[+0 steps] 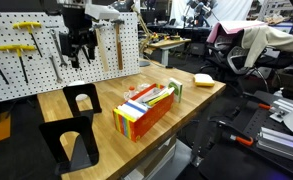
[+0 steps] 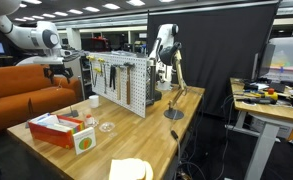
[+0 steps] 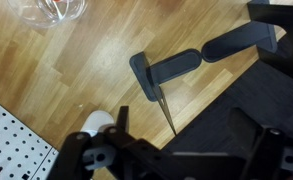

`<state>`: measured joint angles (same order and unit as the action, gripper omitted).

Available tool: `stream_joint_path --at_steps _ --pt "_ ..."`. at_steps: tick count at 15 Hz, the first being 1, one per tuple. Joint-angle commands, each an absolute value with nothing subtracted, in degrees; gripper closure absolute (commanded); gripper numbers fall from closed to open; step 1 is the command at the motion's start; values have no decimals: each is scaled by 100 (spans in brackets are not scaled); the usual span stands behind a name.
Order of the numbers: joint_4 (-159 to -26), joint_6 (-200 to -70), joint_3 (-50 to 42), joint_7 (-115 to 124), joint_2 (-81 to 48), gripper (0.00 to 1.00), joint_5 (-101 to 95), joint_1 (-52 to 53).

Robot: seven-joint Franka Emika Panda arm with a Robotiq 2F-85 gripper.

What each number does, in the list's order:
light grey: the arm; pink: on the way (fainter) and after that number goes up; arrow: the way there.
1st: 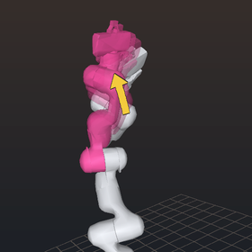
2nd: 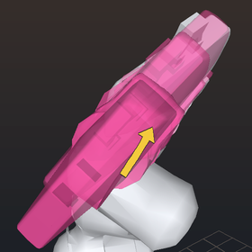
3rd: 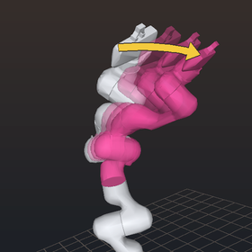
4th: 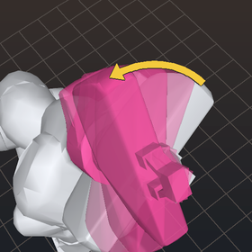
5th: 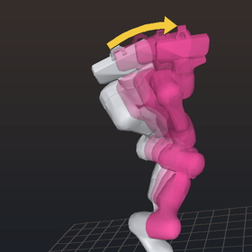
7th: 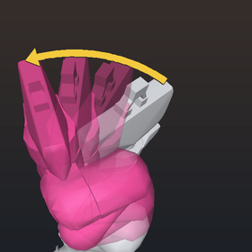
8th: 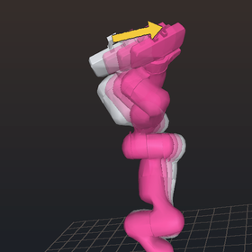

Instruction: Move the black object to the right slightly

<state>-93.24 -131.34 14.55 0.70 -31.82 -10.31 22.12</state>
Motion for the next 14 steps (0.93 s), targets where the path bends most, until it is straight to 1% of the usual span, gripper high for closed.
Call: stream_joint_path --at_steps 1,11,12,13,14 --pt "-9067 -13080 1314 -85 -3504 0 -1164 2339" --pt "-7744 -12782 1258 -852 -4867 0 -1206 2379" --pt "-7612 -12749 1260 -920 -4975 18 -1195 2382" --pt "-7488 -12717 1263 -969 -5073 28 -1178 2385" --pt "-7386 -12686 1268 -1002 -5154 34 -1152 2379"
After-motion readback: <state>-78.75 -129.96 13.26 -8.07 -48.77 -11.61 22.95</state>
